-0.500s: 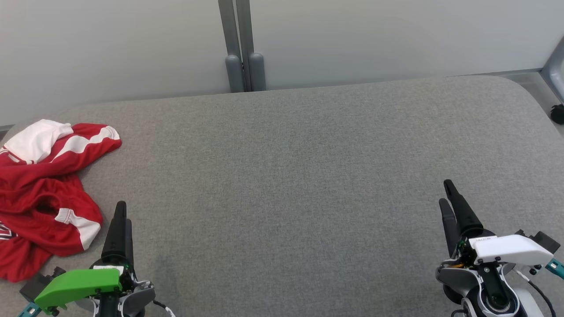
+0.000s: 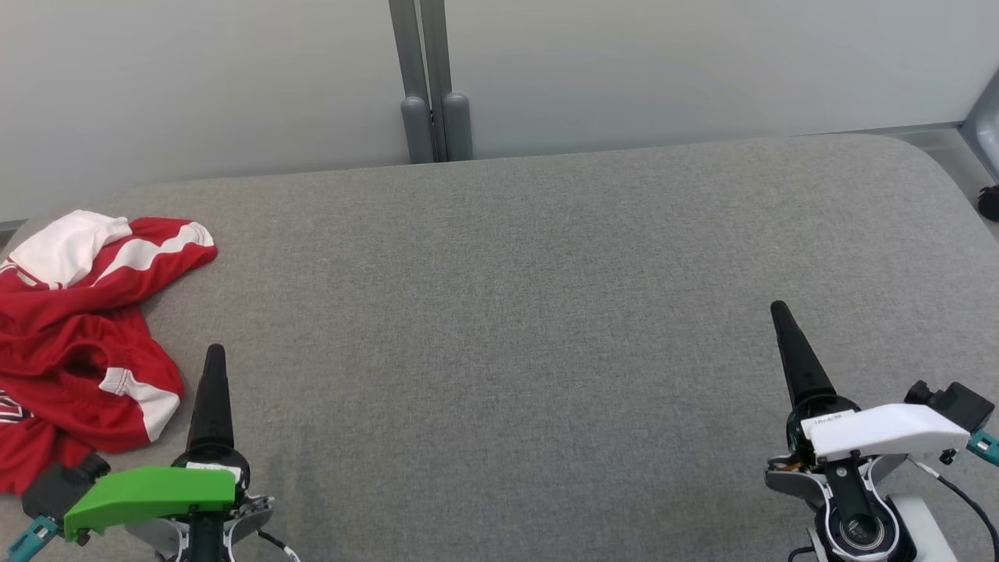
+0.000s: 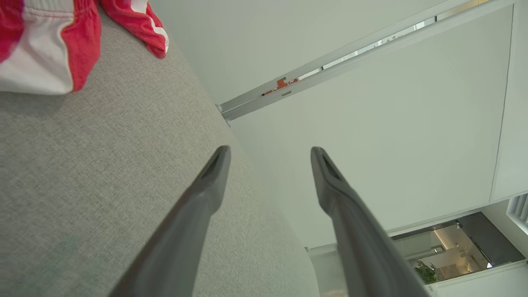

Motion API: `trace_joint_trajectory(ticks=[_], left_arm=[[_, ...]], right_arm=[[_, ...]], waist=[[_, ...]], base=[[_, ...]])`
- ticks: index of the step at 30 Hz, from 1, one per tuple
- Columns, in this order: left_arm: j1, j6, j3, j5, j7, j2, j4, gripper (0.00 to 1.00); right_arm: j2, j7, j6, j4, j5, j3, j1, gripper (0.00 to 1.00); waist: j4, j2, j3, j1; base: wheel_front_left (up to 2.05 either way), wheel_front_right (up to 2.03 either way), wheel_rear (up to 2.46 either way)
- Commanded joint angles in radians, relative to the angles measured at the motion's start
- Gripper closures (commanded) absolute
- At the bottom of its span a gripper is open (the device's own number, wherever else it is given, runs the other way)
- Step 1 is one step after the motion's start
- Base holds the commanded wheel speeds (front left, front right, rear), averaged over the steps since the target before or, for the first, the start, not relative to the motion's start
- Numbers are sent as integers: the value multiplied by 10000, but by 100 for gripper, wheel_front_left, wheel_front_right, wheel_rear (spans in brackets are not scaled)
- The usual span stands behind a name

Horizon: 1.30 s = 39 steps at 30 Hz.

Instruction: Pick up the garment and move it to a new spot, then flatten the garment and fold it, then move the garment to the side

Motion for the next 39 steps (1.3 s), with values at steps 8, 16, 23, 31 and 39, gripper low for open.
trace_joint_trajectory(ticks=[8,16,23,31,39], left_arm=[[-249,121,-255,2148,-356,75,-329,0],[-216,371,-492,3868,-617,84,-412,0],[-191,504,-669,5123,-827,91,-426,0],[-165,645,-839,6417,-1061,99,-382,0],[-152,757,-932,7501,-1259,107,-393,0]], right_arm=[[-158,-367,5,-332,-1648,210,-220,0],[-274,-626,5,-215,-3522,402,-288,0],[-386,-842,5,17,-4980,632,-304,0],[-330,-1070,6,174,-6326,770,-350,0],[-239,-1273,6,163,-7641,569,-333,0]], waist=[[14,0,6,-1],[21,0,8,-1],[41,0,2,-1],[44,0,5,-1],[32,0,-3,-1]], base=[[0,0,0],[0,0,0],[0,0,0],[0,0,0],[0,0,0]])
